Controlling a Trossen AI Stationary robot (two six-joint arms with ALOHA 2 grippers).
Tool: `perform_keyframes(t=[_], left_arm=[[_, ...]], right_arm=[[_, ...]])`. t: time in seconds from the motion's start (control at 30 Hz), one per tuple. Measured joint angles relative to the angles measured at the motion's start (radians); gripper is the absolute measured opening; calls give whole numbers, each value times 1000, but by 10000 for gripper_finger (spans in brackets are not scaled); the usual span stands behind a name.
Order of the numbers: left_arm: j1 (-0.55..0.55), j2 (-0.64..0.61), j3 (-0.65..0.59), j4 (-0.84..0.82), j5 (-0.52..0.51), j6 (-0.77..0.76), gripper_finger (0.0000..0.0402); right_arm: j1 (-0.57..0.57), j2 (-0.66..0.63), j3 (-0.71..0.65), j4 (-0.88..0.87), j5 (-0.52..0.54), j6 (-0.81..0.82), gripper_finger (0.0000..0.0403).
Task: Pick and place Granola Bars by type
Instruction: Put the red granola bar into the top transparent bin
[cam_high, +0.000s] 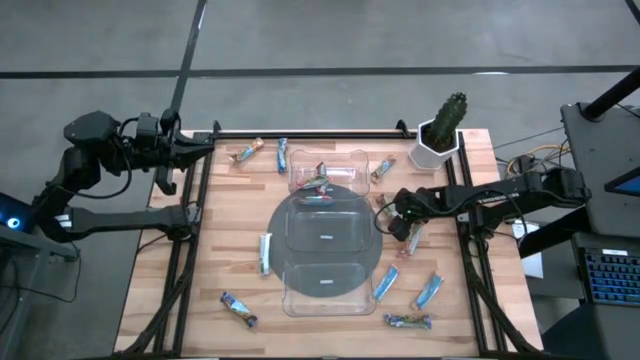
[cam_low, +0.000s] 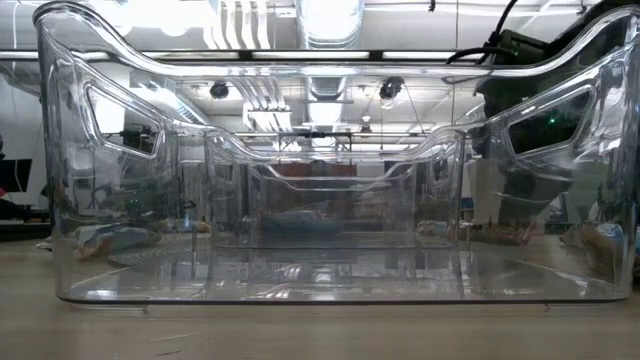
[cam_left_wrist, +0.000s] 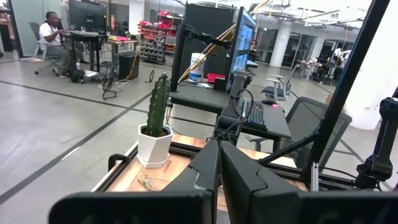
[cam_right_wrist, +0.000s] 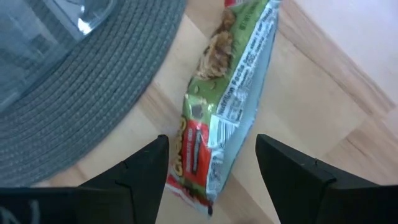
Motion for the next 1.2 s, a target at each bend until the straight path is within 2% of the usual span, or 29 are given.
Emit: perform_keyframes(t=[0.23, 0.6, 0.73, 1.03, 1.2], left_arm=[[0, 0, 0, 0, -26, -1, 0], [0, 0, 0, 0, -27, 0, 0], [0, 0, 0, 1, -27, 0, 0], [0, 0, 0, 0, -27, 0, 0], [0, 0, 0, 0, -27, 0, 0]], right_arm=[[-2, 4, -45, 87, 4, -7, 228], [-2, 105, -26, 110, 14, -19, 213], [-4, 105, -12, 104, 14, -22, 180], [-2, 103, 7, 103, -30, -45, 68], [-3, 94, 30, 90, -29, -59, 47]])
